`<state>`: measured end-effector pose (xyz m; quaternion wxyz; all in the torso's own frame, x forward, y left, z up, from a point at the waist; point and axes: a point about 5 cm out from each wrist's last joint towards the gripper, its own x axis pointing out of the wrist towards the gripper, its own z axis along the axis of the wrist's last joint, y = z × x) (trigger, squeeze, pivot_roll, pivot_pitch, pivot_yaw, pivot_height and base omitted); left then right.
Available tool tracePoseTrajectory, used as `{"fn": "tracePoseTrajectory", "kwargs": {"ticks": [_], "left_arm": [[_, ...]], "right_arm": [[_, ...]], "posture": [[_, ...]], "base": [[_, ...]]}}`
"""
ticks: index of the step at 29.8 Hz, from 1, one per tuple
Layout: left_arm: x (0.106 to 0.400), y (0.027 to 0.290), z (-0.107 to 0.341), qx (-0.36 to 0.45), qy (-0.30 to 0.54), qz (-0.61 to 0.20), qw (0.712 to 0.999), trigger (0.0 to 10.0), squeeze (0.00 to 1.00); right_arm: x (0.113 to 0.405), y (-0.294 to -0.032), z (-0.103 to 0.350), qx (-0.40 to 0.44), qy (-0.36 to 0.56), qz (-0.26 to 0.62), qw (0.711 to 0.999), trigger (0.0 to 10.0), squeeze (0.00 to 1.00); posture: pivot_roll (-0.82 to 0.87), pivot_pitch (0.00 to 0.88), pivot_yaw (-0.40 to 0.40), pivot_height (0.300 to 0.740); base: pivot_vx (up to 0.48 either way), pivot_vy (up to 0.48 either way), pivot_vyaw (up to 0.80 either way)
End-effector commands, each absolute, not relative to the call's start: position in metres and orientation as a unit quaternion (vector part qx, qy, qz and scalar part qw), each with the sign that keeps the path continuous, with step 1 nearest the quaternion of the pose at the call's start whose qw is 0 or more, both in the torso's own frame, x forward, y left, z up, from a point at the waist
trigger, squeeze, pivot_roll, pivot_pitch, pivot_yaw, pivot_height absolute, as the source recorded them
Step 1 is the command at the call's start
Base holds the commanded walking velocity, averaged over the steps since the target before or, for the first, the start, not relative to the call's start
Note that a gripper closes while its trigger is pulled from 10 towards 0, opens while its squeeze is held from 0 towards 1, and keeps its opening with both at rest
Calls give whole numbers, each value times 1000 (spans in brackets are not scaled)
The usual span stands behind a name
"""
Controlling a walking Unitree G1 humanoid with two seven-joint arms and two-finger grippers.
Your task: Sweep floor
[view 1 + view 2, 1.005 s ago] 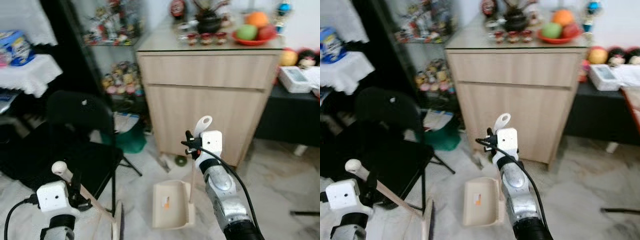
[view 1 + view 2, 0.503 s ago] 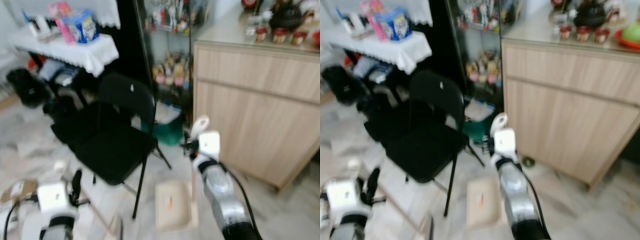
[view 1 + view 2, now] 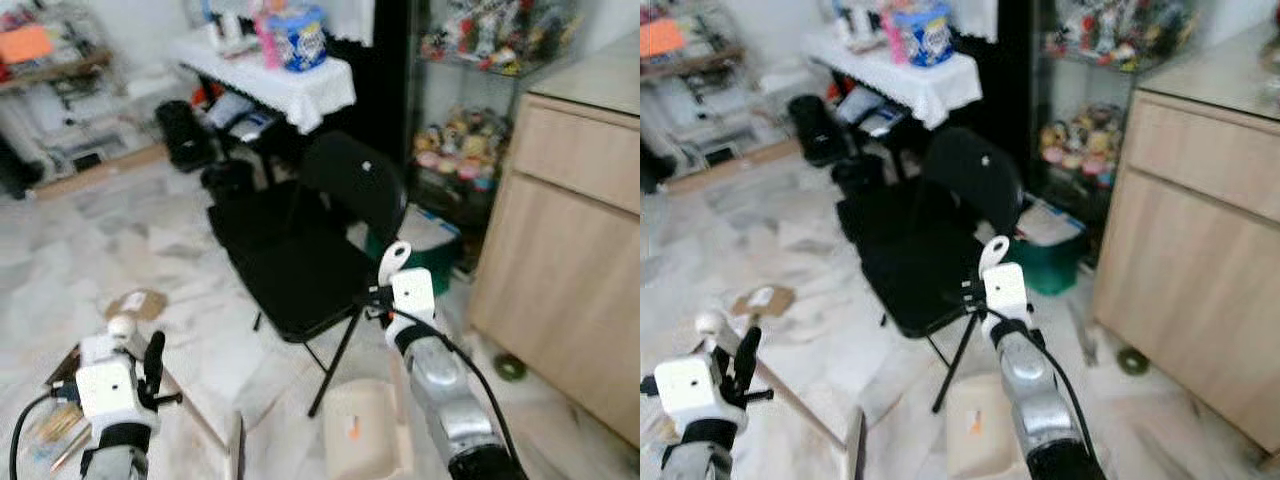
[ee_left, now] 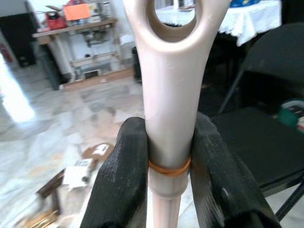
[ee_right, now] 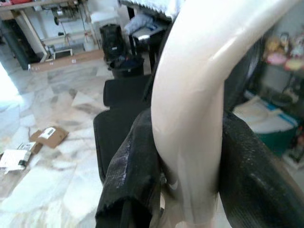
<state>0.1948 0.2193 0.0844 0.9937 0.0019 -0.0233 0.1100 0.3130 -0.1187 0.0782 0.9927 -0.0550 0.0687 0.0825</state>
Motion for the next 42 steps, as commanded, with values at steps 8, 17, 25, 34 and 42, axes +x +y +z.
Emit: {"fn": "tracePoseTrajectory", "kwargs": {"ticks": [8, 17, 25, 34, 42], "left_arm": [[195, 224, 90, 7, -33, 120, 992, 10000, 0], [193, 224, 89, 6, -30, 120, 992, 10000, 0], [195, 224, 89, 6, -32, 120, 992, 10000, 0], [197, 225, 90, 7, -36, 124, 992, 10000, 0], [196, 226, 91, 5, -40, 125, 991, 10000, 0]], "right_arm": [[319, -111, 89, -51, 56, 77, 994, 10000, 0], [320, -109, 91, -56, 54, 85, 993, 10000, 0], [313, -117, 77, -79, 114, 75, 987, 10000, 0], [317, -98, 104, -24, 45, 143, 988, 10000, 0], [315, -86, 113, 13, 19, 167, 986, 10000, 0]], "posture": [[-116, 33, 170, 740], [-118, 39, 169, 740], [-123, 42, 171, 740], [-127, 40, 167, 740], [-117, 33, 168, 740]], "base": [[0, 0, 0], [0, 0, 0], [0, 0, 800], [0, 0, 643], [0, 0, 0]]}}
